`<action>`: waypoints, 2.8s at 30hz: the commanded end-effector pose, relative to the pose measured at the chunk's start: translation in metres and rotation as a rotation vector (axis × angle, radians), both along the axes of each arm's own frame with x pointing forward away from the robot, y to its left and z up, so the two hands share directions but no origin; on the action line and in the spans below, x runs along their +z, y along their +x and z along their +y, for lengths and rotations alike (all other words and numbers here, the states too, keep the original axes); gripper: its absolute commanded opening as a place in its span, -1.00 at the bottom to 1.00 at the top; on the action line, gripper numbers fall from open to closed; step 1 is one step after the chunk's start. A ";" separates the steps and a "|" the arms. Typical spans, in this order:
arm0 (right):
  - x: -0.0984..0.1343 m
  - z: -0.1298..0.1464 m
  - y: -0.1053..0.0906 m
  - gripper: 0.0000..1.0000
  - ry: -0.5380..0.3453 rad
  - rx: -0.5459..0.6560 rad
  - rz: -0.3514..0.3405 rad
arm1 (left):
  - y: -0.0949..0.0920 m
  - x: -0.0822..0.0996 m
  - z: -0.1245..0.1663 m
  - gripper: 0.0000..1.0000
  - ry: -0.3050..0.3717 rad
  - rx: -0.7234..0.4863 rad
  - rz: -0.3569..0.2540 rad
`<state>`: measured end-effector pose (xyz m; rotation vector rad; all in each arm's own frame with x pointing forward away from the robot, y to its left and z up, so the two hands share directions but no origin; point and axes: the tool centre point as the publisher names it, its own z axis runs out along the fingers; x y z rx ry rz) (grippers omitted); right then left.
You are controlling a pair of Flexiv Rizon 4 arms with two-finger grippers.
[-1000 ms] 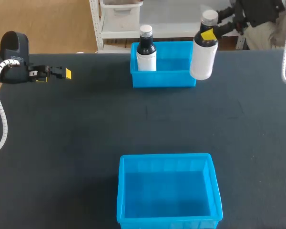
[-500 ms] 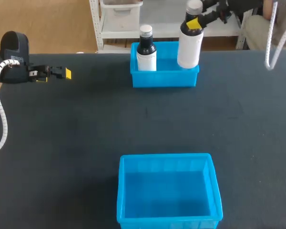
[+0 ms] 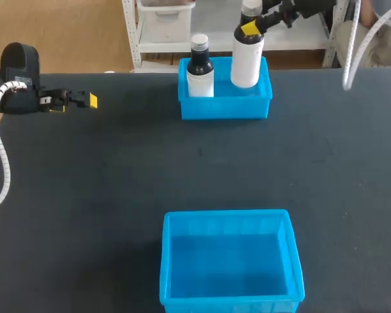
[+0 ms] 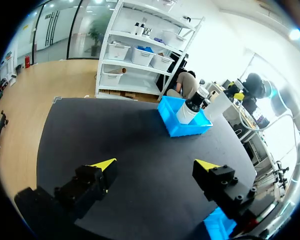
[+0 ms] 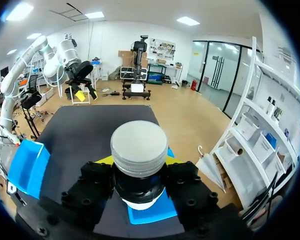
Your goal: Pick up the bottle, and place it in the far bin if it is heavy, or in the near bin if it is light.
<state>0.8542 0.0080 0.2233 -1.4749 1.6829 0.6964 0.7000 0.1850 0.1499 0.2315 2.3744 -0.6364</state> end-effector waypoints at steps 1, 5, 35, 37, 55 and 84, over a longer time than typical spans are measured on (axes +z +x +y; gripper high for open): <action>-0.002 0.009 0.019 -1.00 -0.002 0.027 0.017 | 0.000 0.000 0.000 1.00 0.000 0.000 0.000; -0.006 0.010 0.025 -1.00 -0.009 0.031 0.016 | 0.000 0.000 0.000 1.00 0.000 0.000 0.000; -0.052 0.002 0.038 -1.00 -0.021 0.002 0.077 | 0.000 0.000 0.000 1.00 0.000 0.000 0.000; -0.055 0.003 0.038 -1.00 -0.019 0.002 0.081 | 0.000 0.000 0.000 1.00 0.000 0.000 0.000; -0.076 0.000 0.041 -1.00 -0.012 -0.015 0.102 | 0.000 0.000 0.000 1.00 0.000 0.000 0.000; -0.095 -0.001 0.035 -1.00 -0.014 -0.009 0.097 | 0.000 0.000 0.000 1.00 0.000 0.000 0.000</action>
